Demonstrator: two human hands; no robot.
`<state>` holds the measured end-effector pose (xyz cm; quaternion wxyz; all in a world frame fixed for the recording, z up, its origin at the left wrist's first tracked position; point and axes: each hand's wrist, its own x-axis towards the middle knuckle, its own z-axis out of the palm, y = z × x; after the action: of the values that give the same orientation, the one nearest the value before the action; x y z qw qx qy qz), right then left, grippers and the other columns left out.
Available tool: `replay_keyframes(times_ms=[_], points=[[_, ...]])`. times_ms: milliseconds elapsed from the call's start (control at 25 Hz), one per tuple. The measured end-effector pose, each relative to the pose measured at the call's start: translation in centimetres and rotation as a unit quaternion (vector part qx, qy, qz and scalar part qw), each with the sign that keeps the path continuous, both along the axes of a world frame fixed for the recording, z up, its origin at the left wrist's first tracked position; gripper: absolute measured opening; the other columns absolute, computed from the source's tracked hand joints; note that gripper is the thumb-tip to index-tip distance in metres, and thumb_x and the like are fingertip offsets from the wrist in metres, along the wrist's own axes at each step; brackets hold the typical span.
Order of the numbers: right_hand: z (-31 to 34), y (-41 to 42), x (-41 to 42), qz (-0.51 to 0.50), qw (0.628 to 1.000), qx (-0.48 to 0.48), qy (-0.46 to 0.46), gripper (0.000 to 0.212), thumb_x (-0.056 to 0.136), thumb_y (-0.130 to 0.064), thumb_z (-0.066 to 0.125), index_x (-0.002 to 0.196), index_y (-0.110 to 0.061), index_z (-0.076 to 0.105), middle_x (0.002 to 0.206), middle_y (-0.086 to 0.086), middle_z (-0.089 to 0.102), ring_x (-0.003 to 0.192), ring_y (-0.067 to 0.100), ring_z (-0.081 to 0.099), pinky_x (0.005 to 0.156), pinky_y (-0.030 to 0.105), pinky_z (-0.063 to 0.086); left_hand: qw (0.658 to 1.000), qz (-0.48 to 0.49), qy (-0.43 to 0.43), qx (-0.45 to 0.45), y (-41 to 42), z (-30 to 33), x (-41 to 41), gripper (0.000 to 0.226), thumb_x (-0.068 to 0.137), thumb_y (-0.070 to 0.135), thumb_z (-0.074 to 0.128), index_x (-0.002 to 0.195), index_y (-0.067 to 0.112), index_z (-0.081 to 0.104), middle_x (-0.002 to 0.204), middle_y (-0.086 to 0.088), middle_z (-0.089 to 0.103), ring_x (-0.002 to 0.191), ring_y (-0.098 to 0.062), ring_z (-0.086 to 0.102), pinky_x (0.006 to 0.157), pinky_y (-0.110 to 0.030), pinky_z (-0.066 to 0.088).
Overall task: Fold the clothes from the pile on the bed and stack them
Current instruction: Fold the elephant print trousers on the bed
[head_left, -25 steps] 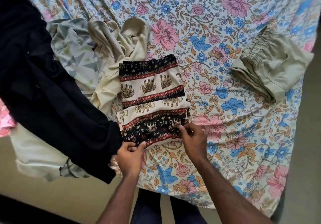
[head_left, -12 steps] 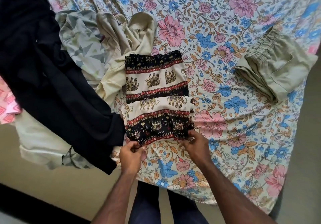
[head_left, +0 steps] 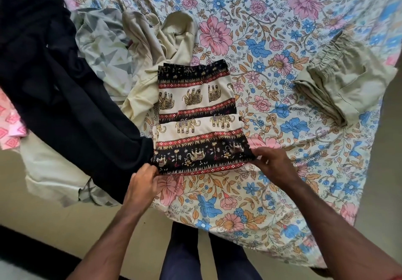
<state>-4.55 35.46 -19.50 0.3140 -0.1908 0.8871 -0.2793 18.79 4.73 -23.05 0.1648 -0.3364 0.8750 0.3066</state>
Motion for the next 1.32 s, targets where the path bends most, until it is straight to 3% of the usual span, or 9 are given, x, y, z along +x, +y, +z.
replay_keyframes(times_ms=[160, 280, 520, 640, 760, 840, 1000, 1120, 1320], points=[[0.3, 0.3, -1.0, -0.045, 0.994, -0.024, -0.097, 0.024, 0.082, -0.006, 0.081, 0.094, -0.027, 0.078, 0.088, -0.019, 0.071, 0.079, -0.006, 0.067, 0.075, 0.026, 0.055, 1.0, 0.0, 0.009, 0.005, 0.2, 0.1, -0.3, 0.003, 0.096, 0.01, 0.066, 0.099, 0.01, 0.064, 0.093, 0.006, 0.052, 0.078, -0.005, 0.052, 0.071, -0.02, 0.04], [0.1, 1.4, -2.5, -0.08, 0.992, -0.016, -0.1, 0.023, 0.08, -0.007, 0.083, 0.082, -0.028, 0.076, 0.086, -0.004, 0.074, 0.083, 0.013, 0.069, 0.084, 0.044, 0.059, 1.0, -0.008, 0.016, 0.019, -0.3, 0.1, 0.1, 0.007, 0.096, 0.01, 0.066, 0.093, 0.013, 0.061, 0.089, 0.009, 0.048, 0.076, -0.003, 0.051, 0.067, -0.018, 0.036], [-1.3, 0.5, -0.6, 0.045, 0.996, 0.033, -0.075, 0.041, 0.087, -0.014, 0.08, 0.11, -0.04, 0.059, 0.117, -0.002, 0.069, 0.091, 0.003, 0.066, 0.09, 0.042, 0.06, 1.0, -0.005, 0.006, 0.015, 0.7, 0.2, -0.4, 0.04, 0.092, 0.004, 0.064, 0.078, 0.033, 0.042, 0.087, 0.012, 0.048, 0.075, -0.006, 0.05, 0.063, -0.025, 0.038], [-2.1, -0.3, -0.1, 0.103, 0.991, 0.051, 0.07, 0.093, 0.075, -0.04, 0.089, 0.149, -0.037, 0.032, 0.164, 0.0, 0.029, 0.137, 0.01, 0.039, 0.112, 0.047, 0.028, 0.997, 0.011, 0.058, -0.051, 1.8, 1.1, -0.5, 0.043, 0.076, 0.012, 0.083, 0.092, 0.026, 0.045, 0.096, 0.005, 0.049, 0.085, -0.017, 0.049, 0.074, -0.036, 0.048], [-3.2, -1.7, 0.5, 0.23, 0.942, 0.162, 0.182, 0.125, 0.075, -0.05, 0.086, 0.16, -0.047, -0.005, 0.17, -0.006, -0.024, 0.158, 0.02, -0.003, 0.118, 0.049, 0.004, 0.981, -0.128, 0.0, -0.147, 3.0, 0.4, 0.0, 0.092, 0.059, 0.046, 0.093, 0.135, 0.025, 0.045, 0.138, -0.01, 0.047, 0.122, -0.028, 0.045, 0.09, -0.054, 0.046], [-4.6, -2.9, 0.6, 0.269, 0.918, 0.178, 0.231, 0.124, 0.081, -0.036, 0.084, 0.16, -0.05, -0.011, 0.17, -0.004, -0.026, 0.159, 0.024, -0.008, 0.124, 0.056, 0.004, 0.962, -0.199, -0.056, -0.181, 2.8, -0.8, -0.7, 0.107, 0.068, 0.059, 0.084, 0.155, 0.034, 0.028, 0.163, -0.009, 0.029, 0.143, -0.031, 0.034, 0.094, -0.057, 0.042], [-6.4, -3.2, -0.7, 0.308, 0.893, 0.191, 0.268, 0.104, 0.094, -0.025, 0.07, 0.161, -0.047, -0.005, 0.172, -0.002, -0.018, 0.159, 0.026, -0.01, 0.123, 0.064, -0.003, 0.951, -0.22, -0.112, -0.185, 1.3, -1.9, -2.4, 0.101, 0.085, 0.055, 0.072, 0.159, 0.047, 0.004, 0.171, -0.001, 0.005, 0.152, -0.028, 0.013, 0.101, -0.058, 0.033], [-5.4, -2.8, -1.6, 0.336, 0.886, 0.181, 0.263, 0.08, 0.101, -0.027, 0.057, 0.161, -0.044, 0.007, 0.172, -0.001, -0.009, 0.158, 0.026, -0.012, 0.122, 0.063, -0.011, 0.957, -0.218, -0.109, -0.154, 1.1, -0.3, -3.6, 0.083, 0.095, 0.039, 0.063, 0.157, 0.051, 0.009, 0.171, 0.004, 0.006, 0.153, -0.023, 0.005, 0.106, -0.057, 0.024], [-0.2, 0.2, -2.0, 0.431, 0.877, 0.163, 0.139, 0.059, 0.1, -0.057, 0.021, 0.155, -0.041, 0.032, 0.168, -0.009, 0.004, 0.156, 0.027, -0.015, 0.116, 0.06, -0.027, 0.941, -0.306, -0.141, 0.017, 1.4, 4.1, -3.3, 0.057, 0.102, 0.047, 0.049, 0.152, 0.058, 0.022, 0.167, 0.018, 0.015, 0.152, -0.007, 0.006, 0.119, -0.057, 0.009]])
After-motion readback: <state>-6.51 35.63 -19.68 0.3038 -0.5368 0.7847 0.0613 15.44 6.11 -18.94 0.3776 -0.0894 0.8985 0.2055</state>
